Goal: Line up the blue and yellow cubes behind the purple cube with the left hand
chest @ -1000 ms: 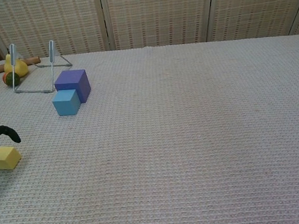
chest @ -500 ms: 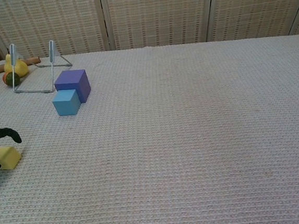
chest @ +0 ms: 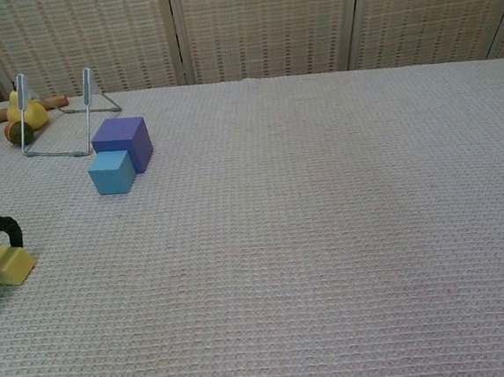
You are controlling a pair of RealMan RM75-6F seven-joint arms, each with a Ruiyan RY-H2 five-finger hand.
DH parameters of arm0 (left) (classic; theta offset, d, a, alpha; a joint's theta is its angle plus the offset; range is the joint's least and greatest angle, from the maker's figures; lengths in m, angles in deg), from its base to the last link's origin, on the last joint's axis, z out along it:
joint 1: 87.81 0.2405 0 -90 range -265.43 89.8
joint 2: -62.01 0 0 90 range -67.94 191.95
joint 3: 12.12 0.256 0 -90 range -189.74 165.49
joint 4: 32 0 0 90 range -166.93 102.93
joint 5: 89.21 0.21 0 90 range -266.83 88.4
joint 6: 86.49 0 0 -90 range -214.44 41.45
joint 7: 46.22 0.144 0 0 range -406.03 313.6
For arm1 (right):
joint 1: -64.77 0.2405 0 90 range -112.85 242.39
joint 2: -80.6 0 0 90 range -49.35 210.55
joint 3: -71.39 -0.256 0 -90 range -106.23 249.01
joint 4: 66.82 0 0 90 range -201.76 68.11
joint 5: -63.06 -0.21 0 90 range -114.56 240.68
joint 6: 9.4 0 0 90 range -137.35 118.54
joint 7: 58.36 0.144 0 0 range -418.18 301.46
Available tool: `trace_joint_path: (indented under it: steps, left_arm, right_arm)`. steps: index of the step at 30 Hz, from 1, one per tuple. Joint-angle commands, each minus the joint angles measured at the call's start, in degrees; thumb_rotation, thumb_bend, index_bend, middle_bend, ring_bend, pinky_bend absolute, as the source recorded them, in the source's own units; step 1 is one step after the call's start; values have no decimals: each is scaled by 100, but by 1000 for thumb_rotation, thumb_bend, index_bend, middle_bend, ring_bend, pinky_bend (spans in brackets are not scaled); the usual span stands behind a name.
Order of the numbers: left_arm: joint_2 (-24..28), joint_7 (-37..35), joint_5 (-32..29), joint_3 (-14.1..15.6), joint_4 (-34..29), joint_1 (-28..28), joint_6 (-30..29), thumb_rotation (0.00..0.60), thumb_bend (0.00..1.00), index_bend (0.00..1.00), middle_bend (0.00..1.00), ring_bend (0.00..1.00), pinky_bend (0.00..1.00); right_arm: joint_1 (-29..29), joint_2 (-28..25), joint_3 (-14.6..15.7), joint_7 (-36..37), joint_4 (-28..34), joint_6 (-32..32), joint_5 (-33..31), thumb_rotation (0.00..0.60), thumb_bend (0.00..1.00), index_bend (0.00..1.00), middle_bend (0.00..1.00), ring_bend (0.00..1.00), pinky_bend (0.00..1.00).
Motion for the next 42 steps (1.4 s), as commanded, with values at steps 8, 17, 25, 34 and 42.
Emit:
trace_joint_path:
  steps: [8, 17, 25, 34, 42]
  left_arm:
    - [-68, 25, 183, -367, -356, -247, -138, 600, 400, 513, 1000, 1000, 1000]
    - [-460, 550, -378, -1015, -501, -888, 388, 600, 400, 502, 1000, 1000, 1000]
    - [-912, 1252, -1000, -1238, -144, -1305, 729, 600, 396, 499, 1000, 1000, 1000]
    - [-1251, 1342, -1369, -1273, 554, -1505, 891, 600, 398, 492, 1000, 1000, 1000]
    - [-1381, 1252, -1399, -1226, 938, -1579, 896, 600, 398, 475, 1000, 1000, 1000]
  right_arm:
    - [36, 34, 10, -60, -5, -83, -4, 600, 129, 0, 0, 0, 0]
    - [54, 26, -6, -45, -17, -125, -60, 600, 129, 0, 0, 0, 0]
    - [41, -8, -22, 28, -35, -105, -99, 600, 129, 0, 0, 0, 0]
    - [65, -25, -31, 39, -45, -190, -176, 600, 129, 0, 0, 0, 0]
    - [79, -22, -34, 15, -37, -236, -218, 600, 129, 0, 0, 0, 0]
